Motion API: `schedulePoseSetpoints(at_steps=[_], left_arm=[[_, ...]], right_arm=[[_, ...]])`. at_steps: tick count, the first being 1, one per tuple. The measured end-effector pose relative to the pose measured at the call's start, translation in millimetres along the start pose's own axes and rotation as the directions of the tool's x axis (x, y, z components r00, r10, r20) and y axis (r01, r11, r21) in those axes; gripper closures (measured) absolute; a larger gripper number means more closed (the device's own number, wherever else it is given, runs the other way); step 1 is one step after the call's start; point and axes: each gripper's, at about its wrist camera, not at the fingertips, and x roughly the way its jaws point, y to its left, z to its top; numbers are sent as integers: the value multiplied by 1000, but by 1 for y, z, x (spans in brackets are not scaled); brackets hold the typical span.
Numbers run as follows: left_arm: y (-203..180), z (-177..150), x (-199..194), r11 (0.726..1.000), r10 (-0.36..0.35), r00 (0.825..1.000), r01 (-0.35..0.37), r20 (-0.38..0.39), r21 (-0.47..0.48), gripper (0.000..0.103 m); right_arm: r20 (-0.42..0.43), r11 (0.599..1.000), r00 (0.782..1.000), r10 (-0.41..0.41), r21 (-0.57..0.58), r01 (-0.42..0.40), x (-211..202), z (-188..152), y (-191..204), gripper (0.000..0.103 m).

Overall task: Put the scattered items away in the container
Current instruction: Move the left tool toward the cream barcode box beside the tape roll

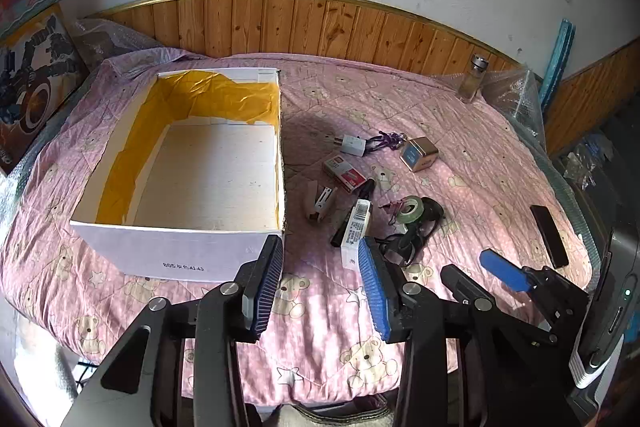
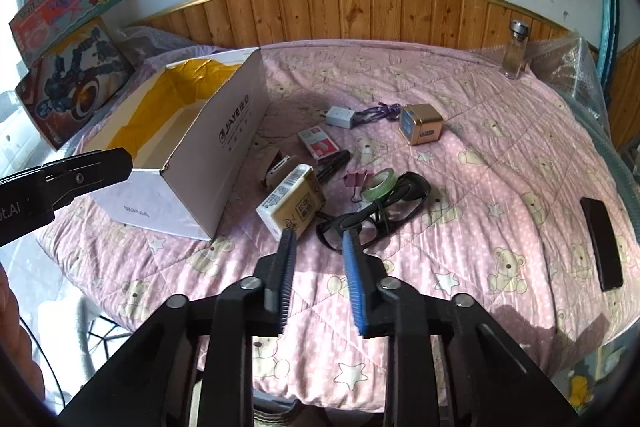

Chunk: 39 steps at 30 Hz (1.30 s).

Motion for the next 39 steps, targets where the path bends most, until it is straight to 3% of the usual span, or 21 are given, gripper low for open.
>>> schedulePoseSetpoints(at_steps=[6,11,23,26,27,29,32,39], left_arm=[[-2,-3,2,1000,-8,1000,8,-5,10,80],[-2,-3,2,1000,-1,1000,1,2,12,91],[-4,-1,6,1000,8,1000,-8,-10,16,95],[-7,-1,7,1000,10,1000,-10,-20,16,88],[-7,-1,8,1000,14,1000,-13,-23,17,85],[-8,-2,10,1000,15,999,-15,-28,11,73],[-9,-3,13,1000,17,999,-17,-39,9,58],[-13,-4,14,1000,0,999,1,-43,28,46]], right_arm=[[-1,999,1000,31,10,-31,2,-4,1,97],[9,999,999,44,15,-44,2,-7,3,99],[29,998,998,56,33,-57,-2,-8,0,95],[36,997,998,53,56,-55,-3,-8,-7,92],[38,996,998,50,68,-53,-3,-8,-9,74],[46,994,998,44,97,-48,-3,-10,-16,52],[39,990,998,48,134,-53,-1,-11,-25,52],[22,978,998,64,199,-67,4,-13,-37,52]])
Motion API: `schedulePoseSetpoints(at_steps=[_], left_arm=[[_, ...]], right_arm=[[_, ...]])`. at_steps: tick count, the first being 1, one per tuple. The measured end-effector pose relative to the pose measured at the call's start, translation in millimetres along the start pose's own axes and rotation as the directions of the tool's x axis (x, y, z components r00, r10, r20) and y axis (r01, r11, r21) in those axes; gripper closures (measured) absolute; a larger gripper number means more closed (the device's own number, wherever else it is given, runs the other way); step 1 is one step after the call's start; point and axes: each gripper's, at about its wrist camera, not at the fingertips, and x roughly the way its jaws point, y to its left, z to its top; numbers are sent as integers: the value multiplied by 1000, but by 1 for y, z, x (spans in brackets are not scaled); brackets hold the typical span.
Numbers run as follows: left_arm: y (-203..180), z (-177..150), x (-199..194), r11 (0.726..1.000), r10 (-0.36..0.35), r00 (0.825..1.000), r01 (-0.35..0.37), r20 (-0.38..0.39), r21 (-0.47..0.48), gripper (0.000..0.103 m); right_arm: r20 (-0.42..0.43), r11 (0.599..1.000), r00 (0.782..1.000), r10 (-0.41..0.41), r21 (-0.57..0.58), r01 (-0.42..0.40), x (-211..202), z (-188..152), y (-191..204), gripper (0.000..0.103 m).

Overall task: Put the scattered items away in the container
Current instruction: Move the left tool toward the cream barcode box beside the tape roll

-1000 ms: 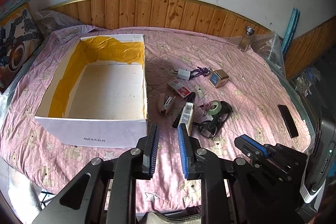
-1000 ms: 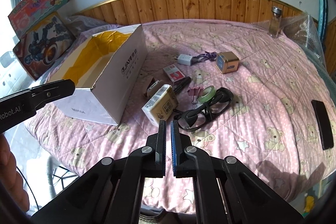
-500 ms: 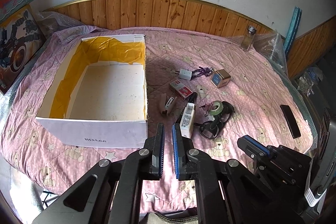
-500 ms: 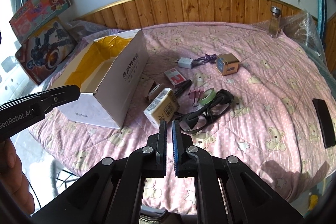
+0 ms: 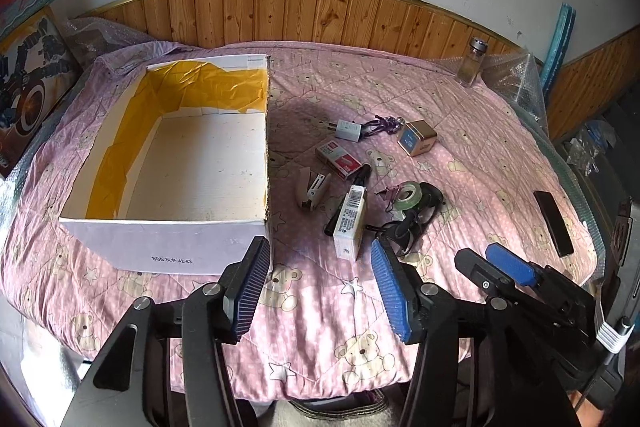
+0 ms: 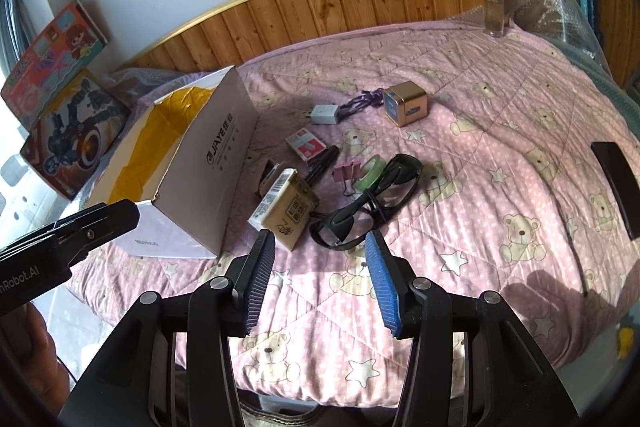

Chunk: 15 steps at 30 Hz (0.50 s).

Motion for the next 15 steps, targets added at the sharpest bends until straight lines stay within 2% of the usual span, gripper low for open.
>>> schedulePoseSetpoints(at_steps=[9,15], left_arm=[[-8,-2,16,997,-76,997,75,-25,-31,45],[-20,-4,33,995,-95,994,94,-60,-10,45]], right_arm=[[-49,999,999,-9,41,11,3,-7,-20,52],[-89,992,995,35,125,-23,16,-8,-44,52]])
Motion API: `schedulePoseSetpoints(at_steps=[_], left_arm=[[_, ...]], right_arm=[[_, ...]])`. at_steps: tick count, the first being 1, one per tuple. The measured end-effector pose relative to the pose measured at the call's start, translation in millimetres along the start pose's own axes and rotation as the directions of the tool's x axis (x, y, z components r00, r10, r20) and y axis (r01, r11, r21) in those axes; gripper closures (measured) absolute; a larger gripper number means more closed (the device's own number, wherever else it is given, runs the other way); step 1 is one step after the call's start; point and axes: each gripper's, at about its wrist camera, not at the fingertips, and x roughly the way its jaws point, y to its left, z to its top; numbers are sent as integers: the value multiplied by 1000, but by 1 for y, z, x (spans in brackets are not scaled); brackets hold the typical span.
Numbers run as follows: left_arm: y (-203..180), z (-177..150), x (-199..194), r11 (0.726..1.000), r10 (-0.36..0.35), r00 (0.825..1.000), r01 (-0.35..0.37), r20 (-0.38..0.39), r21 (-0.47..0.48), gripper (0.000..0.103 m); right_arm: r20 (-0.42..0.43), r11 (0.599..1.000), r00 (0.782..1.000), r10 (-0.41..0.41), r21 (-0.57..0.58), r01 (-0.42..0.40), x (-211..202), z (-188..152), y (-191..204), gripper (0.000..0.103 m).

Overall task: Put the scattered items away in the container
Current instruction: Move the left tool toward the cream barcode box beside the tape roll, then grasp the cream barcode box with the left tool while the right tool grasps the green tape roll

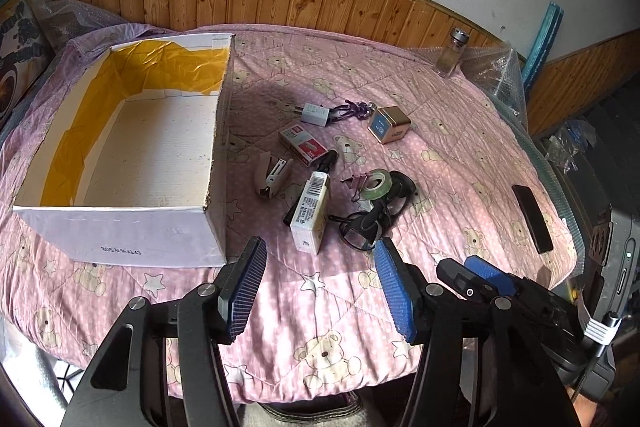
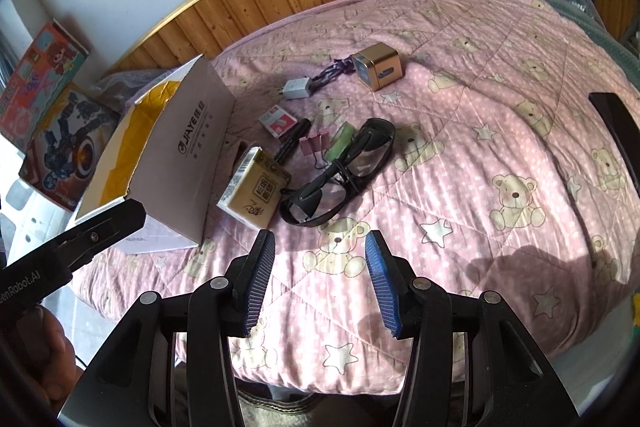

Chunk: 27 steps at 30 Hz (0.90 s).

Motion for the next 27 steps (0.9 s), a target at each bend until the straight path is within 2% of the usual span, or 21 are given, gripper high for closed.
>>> schedulePoseSetpoints(at_steps=[7,12,17,27], left_arm=[[1,13,25,999,2,999,0,-34,33,45],[3,24,52,999,-32,997,35,-74,27,45],[3,26,80,997,-59,992,63,-115,34,45],[18,22,137,999,-47,974,47,-223,-4,45]], right_arm=[[-33,994,996,81,78,-78,24,19,-11,54],[-55,993,994,99,76,-95,45,37,-10,63],[-92,994,992,85,81,-77,73,52,-16,63],[-127,999,991,31,18,-29,121,89,-24,63]])
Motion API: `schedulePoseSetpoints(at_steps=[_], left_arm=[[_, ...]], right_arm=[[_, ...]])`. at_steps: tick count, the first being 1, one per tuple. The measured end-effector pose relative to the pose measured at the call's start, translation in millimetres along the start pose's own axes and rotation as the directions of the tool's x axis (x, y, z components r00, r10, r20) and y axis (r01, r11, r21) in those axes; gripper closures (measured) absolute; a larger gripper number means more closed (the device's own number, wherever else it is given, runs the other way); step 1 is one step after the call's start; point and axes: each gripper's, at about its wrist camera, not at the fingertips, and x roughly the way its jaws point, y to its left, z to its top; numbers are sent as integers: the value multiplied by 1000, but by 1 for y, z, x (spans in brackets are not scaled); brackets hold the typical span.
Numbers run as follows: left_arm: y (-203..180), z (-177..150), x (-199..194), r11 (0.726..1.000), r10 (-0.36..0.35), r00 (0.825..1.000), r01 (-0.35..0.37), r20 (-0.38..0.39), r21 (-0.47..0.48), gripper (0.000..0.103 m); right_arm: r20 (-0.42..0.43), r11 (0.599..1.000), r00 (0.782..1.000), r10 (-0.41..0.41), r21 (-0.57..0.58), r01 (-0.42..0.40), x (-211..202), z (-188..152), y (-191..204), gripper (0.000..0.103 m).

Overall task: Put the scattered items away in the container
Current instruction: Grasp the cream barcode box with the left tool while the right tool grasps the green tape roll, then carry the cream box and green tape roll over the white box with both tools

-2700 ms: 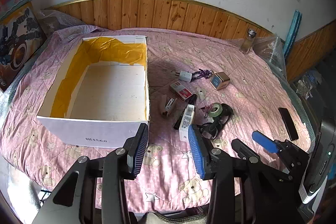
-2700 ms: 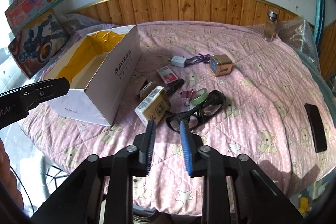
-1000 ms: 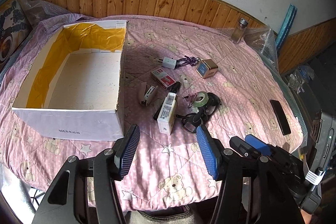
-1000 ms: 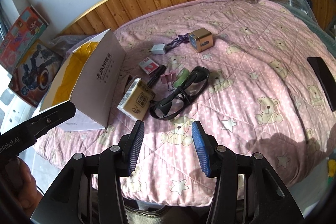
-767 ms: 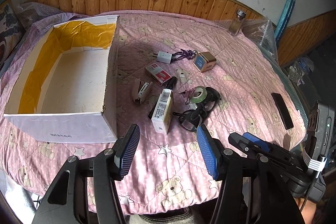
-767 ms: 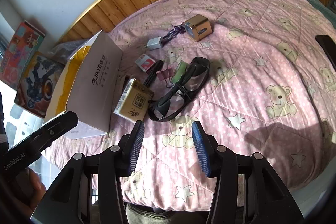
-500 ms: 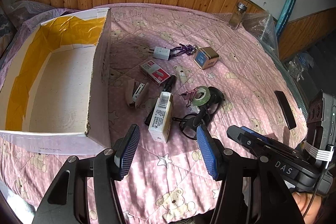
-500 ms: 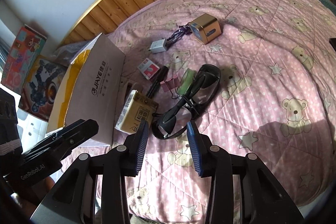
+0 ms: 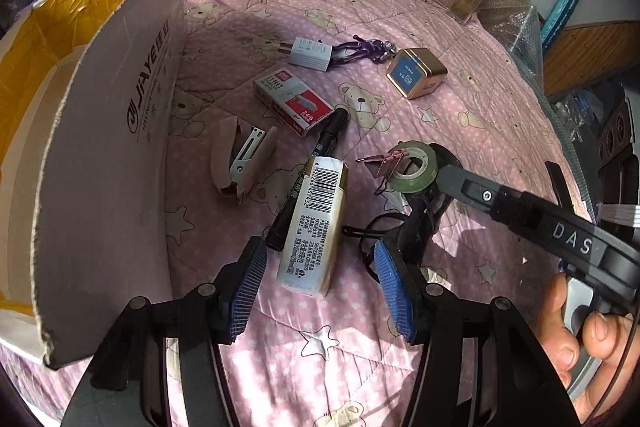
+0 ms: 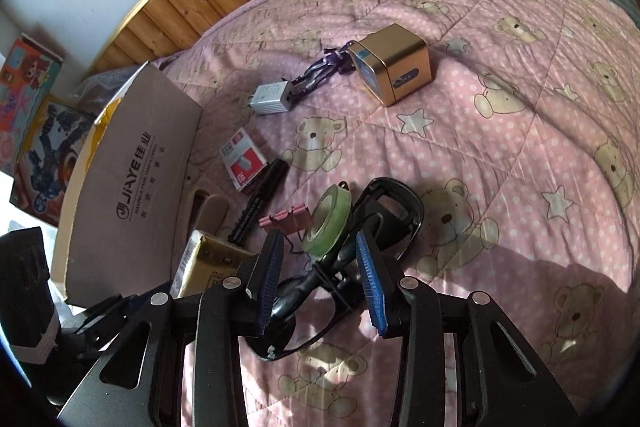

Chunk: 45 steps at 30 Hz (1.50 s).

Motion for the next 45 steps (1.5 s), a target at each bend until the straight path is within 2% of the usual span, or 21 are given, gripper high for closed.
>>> schedulePoseSetpoints(at_steps=[3,5,6,8,9,11,18,19,20,21,24,26,36,45], left_arm=[[3,2,15,1000,-16,999,16,-35,-9,45],[5,3,20,1000,-16,999,16,-41,-8,47],[6,4,23,1000,-15,999,15,-42,-3,48],[9,7,26,1000,-22,999,22,-44,-7,59],[11,9,28,999,-35,998,34,-47,-17,61],[16,12,29,998,-49,998,48,-38,-28,64],[15,18,31,998,-63,998,63,-20,-18,68],[14,18,30,998,-67,998,66,-18,-17,70],[13,18,28,997,-72,997,72,-19,-11,79],[11,19,28,998,-65,998,65,-18,-4,79],[10,18,22,998,-66,998,66,-11,0,79],[8,16,17,998,-65,998,65,-3,6,79],[-3,15,-19,998,-57,996,55,71,36,79],[-12,11,-58,998,-24,988,16,155,57,79]], right_arm=[[4,998,1000,-30,-54,31,12,9,2,63],[-14,996,1000,-19,-86,18,19,15,5,63],[-25,995,999,-20,-103,18,23,17,8,66],[-41,990,999,3,-142,-9,27,20,14,75],[-49,987,999,5,-161,-13,28,22,18,82],[-57,979,998,0,-204,-11,29,22,27,87],[-77,973,997,14,-227,-31,33,21,31,88],[-78,974,997,11,-226,-29,33,21,31,88],[-78,974,997,3,-224,-20,32,22,30,86],[-75,976,997,-8,-217,-9,31,22,28,85],[-78,980,997,-17,-199,1,29,22,22,92],[-79,987,997,-6,-162,-7,26,22,17,92],[32,997,999,40,-72,-38,-23,15,13,92],[65,994,995,70,-90,-64,-57,-2,25,92]])
